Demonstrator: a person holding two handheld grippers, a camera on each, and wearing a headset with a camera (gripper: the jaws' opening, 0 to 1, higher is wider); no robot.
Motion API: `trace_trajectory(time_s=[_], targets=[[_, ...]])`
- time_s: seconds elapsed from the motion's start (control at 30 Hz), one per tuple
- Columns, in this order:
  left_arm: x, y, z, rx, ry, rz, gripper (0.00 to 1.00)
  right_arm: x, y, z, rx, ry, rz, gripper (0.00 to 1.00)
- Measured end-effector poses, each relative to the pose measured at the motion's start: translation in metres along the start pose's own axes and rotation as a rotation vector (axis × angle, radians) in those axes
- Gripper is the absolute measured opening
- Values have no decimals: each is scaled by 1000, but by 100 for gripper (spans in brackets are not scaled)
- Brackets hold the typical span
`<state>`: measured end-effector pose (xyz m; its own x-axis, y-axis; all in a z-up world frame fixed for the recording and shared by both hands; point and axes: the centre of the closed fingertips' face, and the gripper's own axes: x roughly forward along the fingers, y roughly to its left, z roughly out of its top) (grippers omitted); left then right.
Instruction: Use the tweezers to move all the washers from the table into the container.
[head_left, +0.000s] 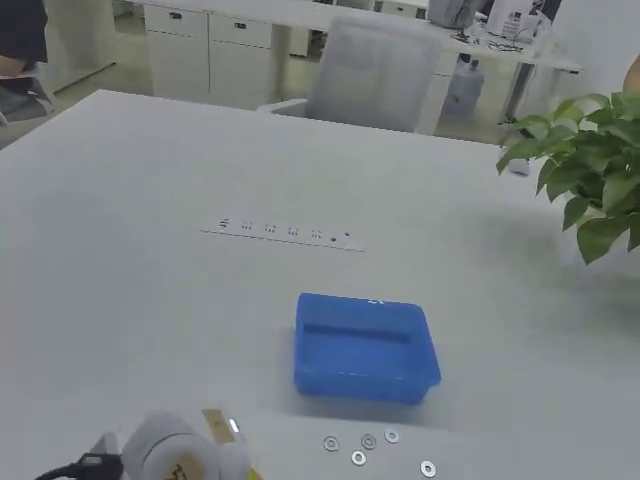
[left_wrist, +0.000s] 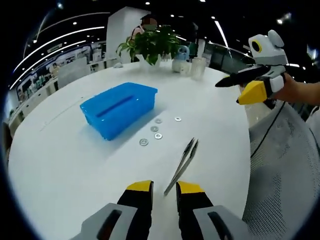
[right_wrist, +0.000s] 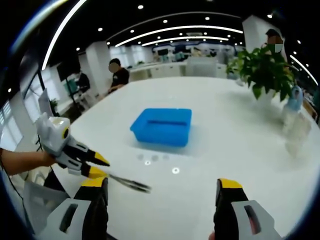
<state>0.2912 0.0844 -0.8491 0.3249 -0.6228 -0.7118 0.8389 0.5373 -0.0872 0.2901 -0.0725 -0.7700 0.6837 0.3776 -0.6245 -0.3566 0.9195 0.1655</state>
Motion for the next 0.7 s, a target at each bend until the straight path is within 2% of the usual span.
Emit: trace_trajectory(time_s=[0.07, 0.17, 0.2, 0.23, 0.37, 0.5, 0.63, 0.67, 0.7], targets=[[6, -1, -5, 48, 24, -15, 12, 1, 1, 1, 0, -4, 3, 87], [12, -2, -13, 84, 61, -31, 9, 3, 4, 0, -5, 2, 14, 87], [13, -1, 0, 91, -17, -15, 8, 3, 6, 1, -9, 1, 17, 87], [9, 0, -10, 84, 48, -24, 6, 3, 8, 3, -15, -3, 19, 87], [7, 4, -13, 117, 46, -37, 1, 3, 13, 9, -19, -18, 31, 87], [7, 0, -13, 161, 53, -65, 0, 4, 16, 11, -42, -19, 40, 86], [4, -7, -7, 193, 47, -67, 0, 4, 23, 15, -53, -28, 59, 83], [0, -12, 0, 195, 32, -78, 0, 2, 28, 21, -75, -57, 71, 81], [-2, -12, 3, 195, 28, -71, 0, 2, 30, 22, -77, -58, 79, 79]])
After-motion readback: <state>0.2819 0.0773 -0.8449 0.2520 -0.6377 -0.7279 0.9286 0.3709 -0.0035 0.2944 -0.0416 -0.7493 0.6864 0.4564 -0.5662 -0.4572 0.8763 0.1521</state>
